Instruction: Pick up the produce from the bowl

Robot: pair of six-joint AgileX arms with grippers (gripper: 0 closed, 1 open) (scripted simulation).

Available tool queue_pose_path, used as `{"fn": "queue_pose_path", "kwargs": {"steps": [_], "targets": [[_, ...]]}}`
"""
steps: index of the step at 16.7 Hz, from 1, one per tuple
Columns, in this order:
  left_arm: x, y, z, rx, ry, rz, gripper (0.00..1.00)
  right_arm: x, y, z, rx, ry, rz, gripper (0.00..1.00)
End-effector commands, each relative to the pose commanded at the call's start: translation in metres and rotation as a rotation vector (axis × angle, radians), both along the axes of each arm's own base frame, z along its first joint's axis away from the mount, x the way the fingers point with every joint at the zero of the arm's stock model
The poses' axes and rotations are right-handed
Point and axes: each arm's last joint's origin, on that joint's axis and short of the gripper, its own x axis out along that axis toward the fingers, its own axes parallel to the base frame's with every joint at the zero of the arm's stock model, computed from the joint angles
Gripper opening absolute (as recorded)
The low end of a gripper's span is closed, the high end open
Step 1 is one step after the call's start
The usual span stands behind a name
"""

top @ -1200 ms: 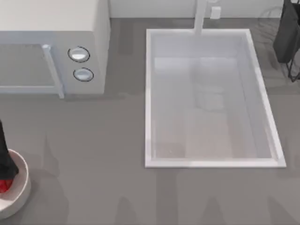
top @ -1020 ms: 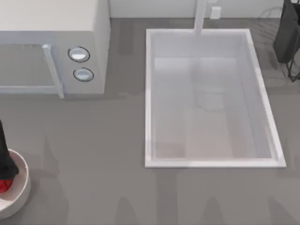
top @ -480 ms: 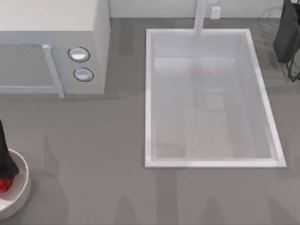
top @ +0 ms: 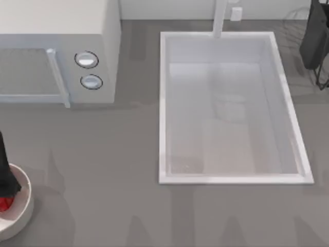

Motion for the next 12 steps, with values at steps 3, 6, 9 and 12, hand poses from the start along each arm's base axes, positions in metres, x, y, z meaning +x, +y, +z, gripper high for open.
{"fn": "queue_pose_path", "kwargs": {"steps": [3,6,9,12], "targets": [[0.000,0.000,0.000,0.000,0.000,0.000,1.00,0.000,0.000,0.000,0.000,0.000,0.000,1.00],[0.000,0.000,0.004,0.003,0.037,0.002,1.00,0.000,0.000,0.000,0.000,0.000,0.000,1.00],[0.004,0.001,0.017,0.011,0.177,0.008,1.00,0.000,0.000,0.000,0.000,0.000,0.000,1.00],[0.015,0.003,0.032,0.020,0.410,0.013,1.00,0.000,0.000,0.000,0.000,0.000,0.000,1.00]]}}
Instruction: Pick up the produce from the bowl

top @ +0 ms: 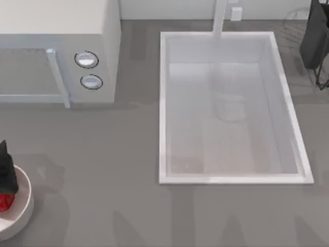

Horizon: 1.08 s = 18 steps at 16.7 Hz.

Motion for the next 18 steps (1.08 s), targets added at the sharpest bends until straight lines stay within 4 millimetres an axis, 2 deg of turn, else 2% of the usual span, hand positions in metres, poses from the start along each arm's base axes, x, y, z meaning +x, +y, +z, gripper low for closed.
{"fn": "queue_pose_path", "kwargs": {"steps": [6,11,14,18], "targets": [[0.049,0.006,0.021,0.006,0.573,0.003,1.00,0.000,0.000,0.000,0.000,0.000,0.000,1.00],[0.096,0.012,0.014,-0.005,0.988,-0.006,1.00,0.000,0.000,0.000,0.000,0.000,0.000,1.00],[0.113,0.015,0.009,-0.011,1.125,-0.011,1.00,0.000,0.000,0.000,0.000,0.000,0.000,1.00],[0.117,0.015,0.007,-0.013,1.161,-0.013,1.00,0.000,0.000,0.000,0.000,0.000,0.000,1.00]]}}
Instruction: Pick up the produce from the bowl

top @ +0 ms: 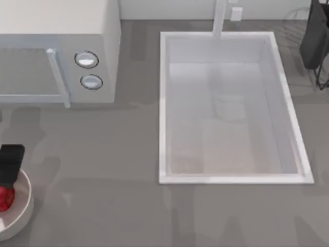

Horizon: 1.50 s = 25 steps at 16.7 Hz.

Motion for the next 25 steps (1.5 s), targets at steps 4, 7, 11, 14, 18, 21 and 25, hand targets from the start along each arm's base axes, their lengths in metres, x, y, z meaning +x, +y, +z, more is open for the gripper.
{"fn": "queue_pose_path", "kwargs": {"steps": [4,7,11,14,18,21,25], "targets": [[0.000,-0.001,-0.005,0.000,0.002,-0.004,1.00,0.000,0.000,0.000,0.000,0.000,0.000,1.00],[0.004,-0.001,-0.028,-0.001,0.008,-0.003,1.00,0.000,0.000,0.000,0.000,0.000,0.000,1.00],[0.007,0.000,-0.072,0.001,-0.017,-0.001,1.00,0.000,0.000,0.000,0.000,0.000,0.000,1.00],[0.003,0.000,-0.099,0.001,-0.010,0.000,1.00,0.000,0.000,0.000,0.000,0.000,0.000,1.00],[0.000,0.000,-0.107,0.000,0.000,0.000,1.00,0.000,0.000,0.000,0.000,0.000,0.000,1.00],[0.000,0.000,-0.107,0.000,0.000,0.000,0.92,0.000,0.000,0.000,0.000,0.000,0.000,1.00],[0.000,0.000,-0.107,0.000,0.000,0.000,0.62,0.000,0.000,0.000,0.000,0.000,0.000,1.00]]}}
